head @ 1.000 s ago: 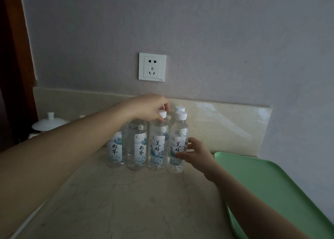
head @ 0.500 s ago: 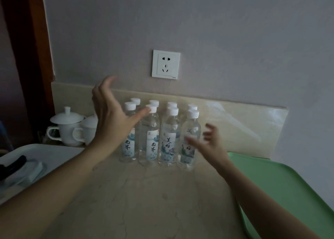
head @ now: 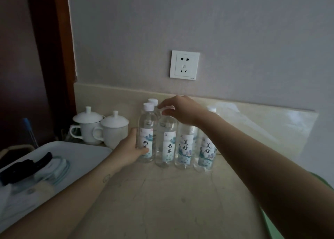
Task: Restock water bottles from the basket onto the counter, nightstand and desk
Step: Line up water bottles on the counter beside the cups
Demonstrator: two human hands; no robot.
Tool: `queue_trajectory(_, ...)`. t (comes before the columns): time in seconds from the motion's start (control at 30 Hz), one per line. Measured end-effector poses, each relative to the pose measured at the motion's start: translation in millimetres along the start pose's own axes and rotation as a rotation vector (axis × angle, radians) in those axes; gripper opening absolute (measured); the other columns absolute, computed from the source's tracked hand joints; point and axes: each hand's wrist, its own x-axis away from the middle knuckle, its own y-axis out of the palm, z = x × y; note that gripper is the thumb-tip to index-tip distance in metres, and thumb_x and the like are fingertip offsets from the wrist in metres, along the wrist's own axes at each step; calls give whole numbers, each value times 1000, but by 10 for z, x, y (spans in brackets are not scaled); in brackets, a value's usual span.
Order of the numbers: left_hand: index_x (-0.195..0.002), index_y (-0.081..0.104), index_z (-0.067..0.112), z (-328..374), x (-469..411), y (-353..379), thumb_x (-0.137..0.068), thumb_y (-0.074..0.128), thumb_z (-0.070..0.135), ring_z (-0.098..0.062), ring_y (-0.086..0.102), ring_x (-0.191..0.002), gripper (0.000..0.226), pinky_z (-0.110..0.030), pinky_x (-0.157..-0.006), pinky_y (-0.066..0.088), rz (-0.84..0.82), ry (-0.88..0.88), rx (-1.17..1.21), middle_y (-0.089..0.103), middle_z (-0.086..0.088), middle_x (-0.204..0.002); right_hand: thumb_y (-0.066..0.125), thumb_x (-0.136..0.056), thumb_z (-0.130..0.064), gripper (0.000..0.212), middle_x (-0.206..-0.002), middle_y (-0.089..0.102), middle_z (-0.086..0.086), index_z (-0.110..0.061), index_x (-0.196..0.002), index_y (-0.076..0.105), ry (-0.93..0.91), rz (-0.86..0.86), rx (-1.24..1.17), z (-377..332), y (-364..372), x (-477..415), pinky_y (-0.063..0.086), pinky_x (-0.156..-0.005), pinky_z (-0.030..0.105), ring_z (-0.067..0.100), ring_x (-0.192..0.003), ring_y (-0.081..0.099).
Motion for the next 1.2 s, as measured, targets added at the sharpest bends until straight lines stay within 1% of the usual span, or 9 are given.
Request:
queue_trajectory(0.2, -123, 37, 28, -6, -39, -23, -81, 72, 12, -22, 63, -107, 57, -48, -94, 51, -22, 4, -29, 63, 1, -116, 62, -92, -38, 31, -120, 67, 5, -19, -115, 66, 66, 105, 65, -16, 108, -30, 42, -81, 30, 26, -108, 62)
queue_trajectory(0.33, -128, 32, 25, 32, -63, -61, -82, 73, 15, -21, 62, -110, 62, -48, -95, 51, -68, -5, -63, 61, -2, -121, 60, -93, -39, 30, -121, 67, 4, -19, -115, 65, 69, 101, 65, -30, 107, -22, 46, -86, 33, 24, -108, 62)
queue_trajectory(0.47, -132, 25, 23, 82, -61, -86, -77, 80, 27, -17, 60, -110, 78, -43, -95, 51, -117, -10, -142, 59, 2, -120, 59, -94, -36, 29, -123, 66, 3, -18, -117, 65, 24, 80, 54, -12, 72, -3, 40, -84, 27, 21, -111, 61)
queue_trajectory(0.7, -132, 24, 21, 94, -55, -59, -82, 75, 26, -20, 64, -103, 72, -43, -92, 52, -80, 7, -233, 62, -4, -119, 61, -93, -36, 34, -125, 65, 2, -19, -122, 63, 23, 66, 75, -13, 67, -2, 47, -94, 36, 22, -113, 61)
queue_trajectory(0.83, -144, 7, 21, 79, -99, -67, -71, 85, 36, -7, 52, -113, 108, -26, -94, 46, -154, 42, -125, 43, 10, -132, 59, -85, -56, 59, -134, 57, 0, -26, -136, 51, 20, 164, 60, 83, 66, 77, 41, -103, 39, 21, -124, 50)
queue_trajectory(0.93, -144, -7, 34, 56, -111, -22, -60, 89, 44, -2, 43, -122, 129, -26, -100, 42, -153, 85, 16, 29, 17, -139, 58, -74, -71, 80, -140, 49, -3, -29, -140, 41, 135, 402, -186, 268, -22, 272, 36, -107, 40, 17, -130, 41)
queue_trajectory(1.07, -144, 1, 39, 4, -117, 32, -45, 89, 60, 7, 49, -115, 134, -28, -98, 45, -116, 92, 90, 35, 33, -126, 67, -67, -71, 91, -142, 44, -6, -27, -141, 36, 246, 671, -446, 566, -33, 673, 33, -105, 25, 8, -131, 39)
queue_trajectory(1.13, -145, 7, 31, 1, -141, 51, -45, 91, 54, -3, 52, -116, 132, -32, -96, 48, -78, 46, 153, 43, 24, -125, 73, -68, -61, 94, -146, 40, -3, -25, -144, 31, 320, 703, -642, 692, 71, 891, 32, -103, 18, 9, -134, 37)
queue_trajectory(1.2, -145, 14, 24, 24, -165, 83, -53, 91, 41, -10, 54, -119, 121, -37, -98, 49, -65, 47, 184, 49, 11, -130, 72, -66, -53, 101, -150, 34, 4, -22, -149, 24, 437, 605, -782, 828, 231, 1125, 34, -101, 23, 17, -135, 37)
